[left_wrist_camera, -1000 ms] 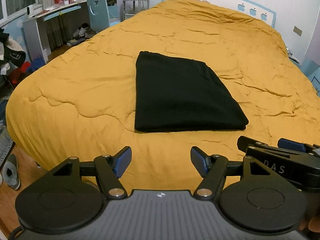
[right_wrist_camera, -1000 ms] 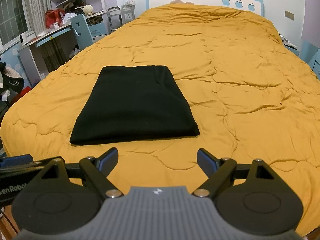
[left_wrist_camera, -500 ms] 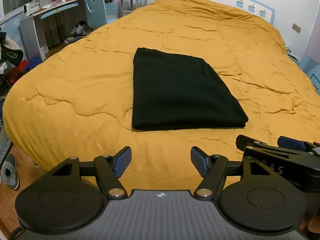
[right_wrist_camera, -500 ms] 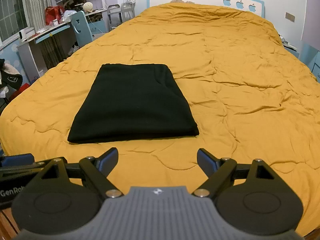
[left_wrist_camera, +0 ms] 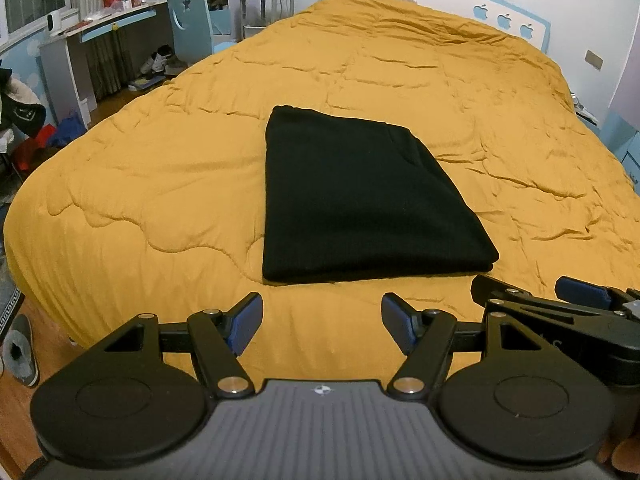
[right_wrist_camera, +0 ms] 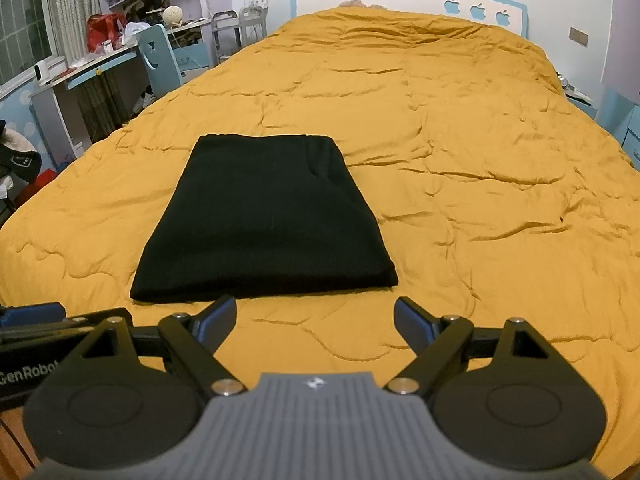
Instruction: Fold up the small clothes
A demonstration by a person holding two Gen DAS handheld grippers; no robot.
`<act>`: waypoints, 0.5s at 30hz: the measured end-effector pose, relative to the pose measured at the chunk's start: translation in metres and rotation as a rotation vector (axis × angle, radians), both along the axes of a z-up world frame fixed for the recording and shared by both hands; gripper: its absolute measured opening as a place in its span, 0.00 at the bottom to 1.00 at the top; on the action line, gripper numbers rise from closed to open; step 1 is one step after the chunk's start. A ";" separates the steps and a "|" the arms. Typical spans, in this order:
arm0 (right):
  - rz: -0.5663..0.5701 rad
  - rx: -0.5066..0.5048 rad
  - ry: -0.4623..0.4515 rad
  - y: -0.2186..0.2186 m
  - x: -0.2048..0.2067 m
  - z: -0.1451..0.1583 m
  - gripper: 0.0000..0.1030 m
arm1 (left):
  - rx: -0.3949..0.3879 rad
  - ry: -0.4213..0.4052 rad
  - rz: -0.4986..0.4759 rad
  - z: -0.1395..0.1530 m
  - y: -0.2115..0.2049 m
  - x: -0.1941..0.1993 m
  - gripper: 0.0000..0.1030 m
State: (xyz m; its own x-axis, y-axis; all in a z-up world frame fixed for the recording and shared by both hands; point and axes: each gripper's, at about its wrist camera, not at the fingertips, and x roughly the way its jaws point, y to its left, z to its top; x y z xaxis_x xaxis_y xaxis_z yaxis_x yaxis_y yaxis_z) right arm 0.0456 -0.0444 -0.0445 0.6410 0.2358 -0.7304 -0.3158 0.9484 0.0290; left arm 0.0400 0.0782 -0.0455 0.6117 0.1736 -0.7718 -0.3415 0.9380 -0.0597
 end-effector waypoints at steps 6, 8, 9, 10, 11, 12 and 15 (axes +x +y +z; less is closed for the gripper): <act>-0.004 -0.002 -0.002 0.000 0.001 0.001 0.79 | -0.001 0.007 -0.003 0.001 0.000 0.002 0.77; -0.005 -0.004 -0.003 0.000 0.002 0.001 0.79 | -0.003 0.007 -0.003 0.001 0.000 0.002 0.77; -0.006 -0.005 -0.004 0.000 0.002 0.002 0.79 | -0.003 0.008 -0.003 0.001 0.000 0.002 0.77; -0.008 -0.005 -0.005 0.001 0.001 0.002 0.79 | -0.004 0.008 -0.003 0.001 0.000 0.002 0.77; -0.008 -0.006 -0.006 0.001 0.000 0.002 0.79 | -0.002 0.008 -0.003 0.001 0.000 0.002 0.77; -0.008 -0.007 -0.008 0.001 0.000 0.002 0.79 | 0.001 0.008 -0.004 0.002 0.000 0.002 0.77; -0.009 -0.009 -0.012 0.002 0.000 0.003 0.79 | 0.002 0.008 -0.003 0.001 0.000 0.003 0.77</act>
